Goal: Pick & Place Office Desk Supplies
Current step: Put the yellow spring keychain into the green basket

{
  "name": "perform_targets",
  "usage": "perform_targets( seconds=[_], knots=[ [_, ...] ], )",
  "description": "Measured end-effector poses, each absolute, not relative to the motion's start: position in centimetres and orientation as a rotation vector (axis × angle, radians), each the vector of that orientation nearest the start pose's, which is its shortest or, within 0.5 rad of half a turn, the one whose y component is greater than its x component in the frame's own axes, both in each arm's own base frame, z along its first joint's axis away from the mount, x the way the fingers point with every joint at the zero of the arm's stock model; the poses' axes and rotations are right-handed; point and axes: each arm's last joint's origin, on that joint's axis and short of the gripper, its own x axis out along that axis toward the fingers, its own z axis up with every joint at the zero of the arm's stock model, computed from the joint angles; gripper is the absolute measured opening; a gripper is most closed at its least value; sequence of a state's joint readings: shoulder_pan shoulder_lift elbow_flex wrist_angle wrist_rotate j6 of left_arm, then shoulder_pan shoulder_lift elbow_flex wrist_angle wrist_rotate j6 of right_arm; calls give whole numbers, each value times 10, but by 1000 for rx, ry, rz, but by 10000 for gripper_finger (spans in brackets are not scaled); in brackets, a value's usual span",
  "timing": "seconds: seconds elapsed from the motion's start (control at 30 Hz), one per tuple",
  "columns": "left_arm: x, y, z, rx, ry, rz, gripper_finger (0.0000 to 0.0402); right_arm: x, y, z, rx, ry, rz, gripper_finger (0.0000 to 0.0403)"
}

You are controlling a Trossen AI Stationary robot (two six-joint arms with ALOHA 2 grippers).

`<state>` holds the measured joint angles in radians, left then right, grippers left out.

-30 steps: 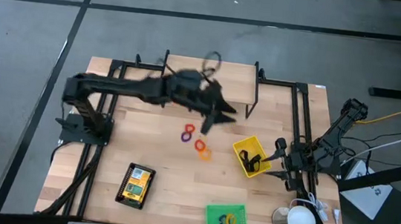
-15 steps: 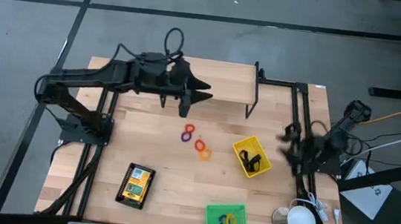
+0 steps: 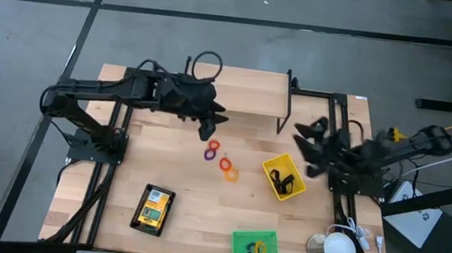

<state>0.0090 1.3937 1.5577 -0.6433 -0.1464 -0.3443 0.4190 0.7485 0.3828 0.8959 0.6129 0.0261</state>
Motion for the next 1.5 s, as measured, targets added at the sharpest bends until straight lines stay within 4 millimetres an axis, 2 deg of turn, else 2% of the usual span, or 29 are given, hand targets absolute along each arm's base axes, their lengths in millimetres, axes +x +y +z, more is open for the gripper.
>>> perform_targets(
  seconds=[0.17,0.3,0.43,0.57,0.77,0.9,1.03,1.23,1.33,1.5],
  knots=[
    [295,6,383,-339,389,216,148,210,46,325,227,-416,-345,199],
    [284,6,349,-407,290,223,139,245,44,333,161,-316,-543,199],
    [252,4,320,-462,223,291,136,270,42,331,144,-143,-799,199],
    [213,4,299,-515,168,338,137,289,42,330,122,79,-800,199],
    [167,7,290,-554,53,380,138,312,40,318,273,420,-719,199],
    [152,8,286,-548,42,381,138,326,44,310,439,475,-700,199],
    [147,7,279,-545,54,364,138,339,45,294,570,552,-654,199],
    [152,5,274,-544,83,303,138,360,42,261,826,791,-449,199],
    [155,5,276,-524,70,278,138,365,40,249,840,845,-439,199],
    [156,4,276,-508,74,264,138,370,35,227,851,920,-519,199]
  ],
)
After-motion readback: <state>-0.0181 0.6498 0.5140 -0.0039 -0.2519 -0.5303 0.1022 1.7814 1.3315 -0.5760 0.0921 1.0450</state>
